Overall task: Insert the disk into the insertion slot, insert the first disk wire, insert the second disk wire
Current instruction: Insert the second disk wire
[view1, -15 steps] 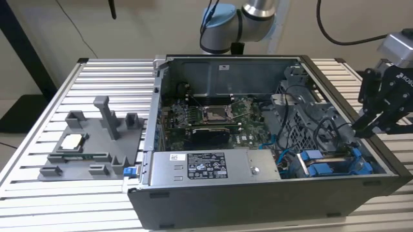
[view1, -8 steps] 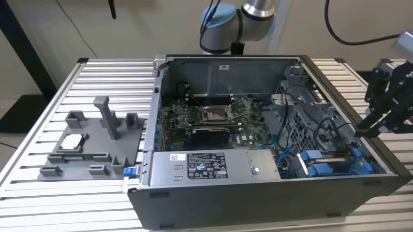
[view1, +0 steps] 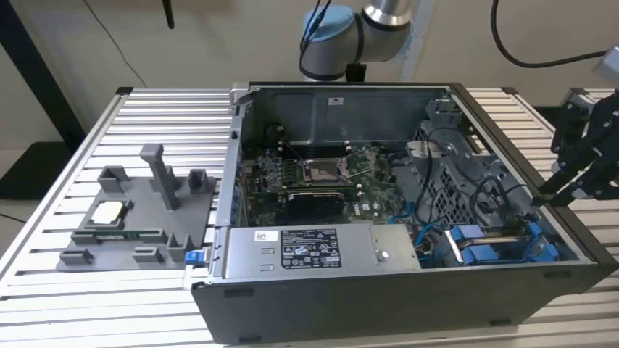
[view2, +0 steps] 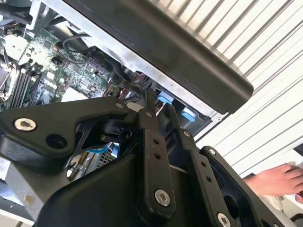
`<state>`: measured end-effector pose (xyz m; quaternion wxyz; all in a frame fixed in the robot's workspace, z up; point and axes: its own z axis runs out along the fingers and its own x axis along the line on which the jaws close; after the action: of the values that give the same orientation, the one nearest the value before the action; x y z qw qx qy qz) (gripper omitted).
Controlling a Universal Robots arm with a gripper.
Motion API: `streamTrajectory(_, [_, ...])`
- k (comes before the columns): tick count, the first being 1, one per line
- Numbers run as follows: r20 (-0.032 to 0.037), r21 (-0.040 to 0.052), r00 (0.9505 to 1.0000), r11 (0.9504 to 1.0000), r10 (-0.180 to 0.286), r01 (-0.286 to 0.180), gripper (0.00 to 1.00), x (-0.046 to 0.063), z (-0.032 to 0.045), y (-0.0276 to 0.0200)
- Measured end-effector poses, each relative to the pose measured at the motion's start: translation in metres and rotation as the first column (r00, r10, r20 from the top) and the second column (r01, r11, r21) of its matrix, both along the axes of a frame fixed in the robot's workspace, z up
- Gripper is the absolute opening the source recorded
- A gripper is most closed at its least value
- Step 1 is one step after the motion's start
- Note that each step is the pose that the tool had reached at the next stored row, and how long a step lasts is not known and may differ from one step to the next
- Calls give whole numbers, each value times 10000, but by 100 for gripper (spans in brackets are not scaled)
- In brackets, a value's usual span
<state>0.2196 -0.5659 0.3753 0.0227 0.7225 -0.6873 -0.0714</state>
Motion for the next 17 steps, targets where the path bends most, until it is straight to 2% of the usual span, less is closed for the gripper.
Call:
streamTrajectory(4, [-23, 2, 10000, 10000, -2, 2, 27, 1, -18, 0])
streamTrajectory(9, [-144, 6, 9999, 10000, -91, 91, 27, 5, -63, 0])
streamTrajectory(17, [-263, 170, 9991, 9993, -323, 328, 27, 6, -85, 0])
